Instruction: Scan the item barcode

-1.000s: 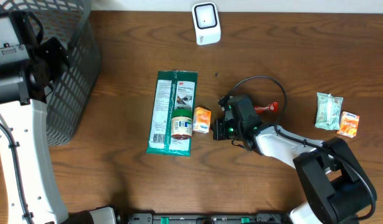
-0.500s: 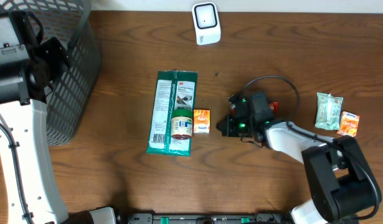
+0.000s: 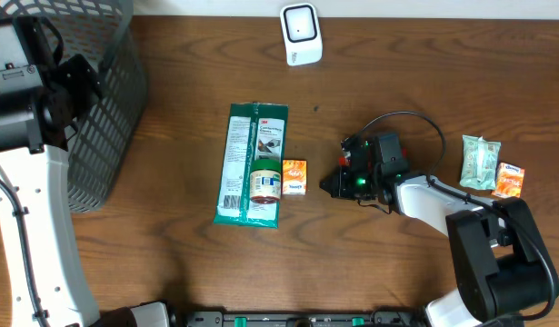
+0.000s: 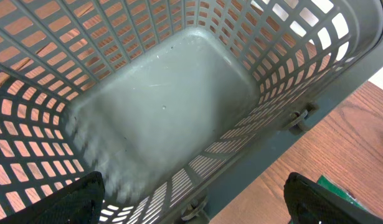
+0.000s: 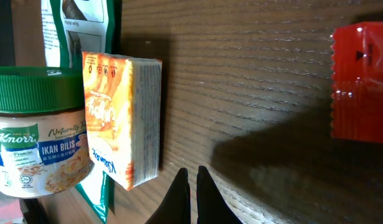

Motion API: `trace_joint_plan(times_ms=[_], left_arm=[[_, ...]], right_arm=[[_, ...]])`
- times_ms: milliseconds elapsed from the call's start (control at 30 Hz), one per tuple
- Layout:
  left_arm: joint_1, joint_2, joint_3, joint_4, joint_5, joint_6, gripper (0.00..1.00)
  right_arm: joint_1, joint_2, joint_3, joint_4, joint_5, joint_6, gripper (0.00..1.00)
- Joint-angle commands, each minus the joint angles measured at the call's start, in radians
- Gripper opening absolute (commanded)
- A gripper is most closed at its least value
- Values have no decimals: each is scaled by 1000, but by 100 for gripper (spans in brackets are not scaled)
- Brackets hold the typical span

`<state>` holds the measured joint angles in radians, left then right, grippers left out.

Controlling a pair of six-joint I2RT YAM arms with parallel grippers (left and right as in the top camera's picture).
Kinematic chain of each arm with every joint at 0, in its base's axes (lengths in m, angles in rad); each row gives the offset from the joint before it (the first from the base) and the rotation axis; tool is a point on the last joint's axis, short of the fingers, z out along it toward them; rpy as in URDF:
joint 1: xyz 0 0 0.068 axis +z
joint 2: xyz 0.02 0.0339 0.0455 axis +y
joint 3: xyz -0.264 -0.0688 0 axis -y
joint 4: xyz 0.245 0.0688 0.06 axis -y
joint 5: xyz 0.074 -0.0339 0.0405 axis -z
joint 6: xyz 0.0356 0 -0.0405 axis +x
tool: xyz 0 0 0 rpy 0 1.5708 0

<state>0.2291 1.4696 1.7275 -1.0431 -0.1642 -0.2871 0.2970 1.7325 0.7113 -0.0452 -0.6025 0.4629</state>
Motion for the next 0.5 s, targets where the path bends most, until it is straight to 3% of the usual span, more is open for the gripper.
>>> trace_joint_plan(times_ms=[0,467], left_arm=[[5,-1,6,0,-13,10,92],[5,-1,6,0,-13,10,93]], right_arm=[[-8,8,-5,-3,-3,-15,2],[-8,8,-5,-3,-2,-15,4]])
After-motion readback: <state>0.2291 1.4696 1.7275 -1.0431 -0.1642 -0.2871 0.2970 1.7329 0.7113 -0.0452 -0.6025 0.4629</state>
